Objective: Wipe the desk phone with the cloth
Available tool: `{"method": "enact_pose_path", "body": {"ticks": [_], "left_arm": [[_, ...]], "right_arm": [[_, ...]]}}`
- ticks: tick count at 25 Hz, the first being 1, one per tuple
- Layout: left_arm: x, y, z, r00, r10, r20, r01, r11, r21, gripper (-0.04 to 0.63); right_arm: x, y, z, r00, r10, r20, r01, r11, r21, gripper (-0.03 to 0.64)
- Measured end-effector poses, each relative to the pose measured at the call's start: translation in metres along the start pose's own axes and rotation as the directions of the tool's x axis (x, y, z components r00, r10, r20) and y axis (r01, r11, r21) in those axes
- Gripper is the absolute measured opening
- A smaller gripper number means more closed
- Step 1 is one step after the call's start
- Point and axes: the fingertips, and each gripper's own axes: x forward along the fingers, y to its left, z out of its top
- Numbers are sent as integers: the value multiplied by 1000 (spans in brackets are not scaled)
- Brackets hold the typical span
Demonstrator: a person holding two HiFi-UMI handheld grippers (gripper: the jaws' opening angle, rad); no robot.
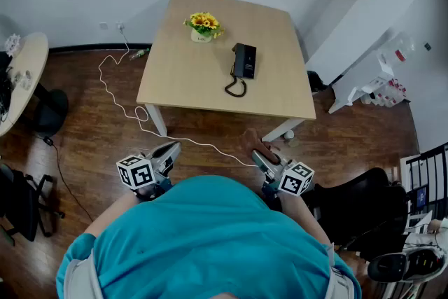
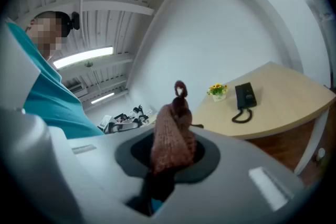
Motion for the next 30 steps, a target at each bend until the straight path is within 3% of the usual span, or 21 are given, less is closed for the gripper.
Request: {"method": "enact_pose_path", "body": {"ticks": [9,16,21,25,30], "left_arm": [[18,20,14,1000,12,-12,-12,1000,-8,6],[103,24,30,997,59,-42,-55,994,92,6],[182,34,58,988,151,26,-152,987,42,20],[242,51,69,975,219,-35,-215,972,92,64],[292,85,83,961,239,-141,-223,968,117,142]], "right_arm": [[11,-25,13,1000,-9,23,8,1000,17,58],[-4,-117,40,998,28,56,-30,999,28,58],[1,-193,84,991,129,36,-129,992,14,58],[12,-245,123,980,195,29,-195,981,2,58],[28,-283,135,985,171,22,-172,985,30,58]]}}
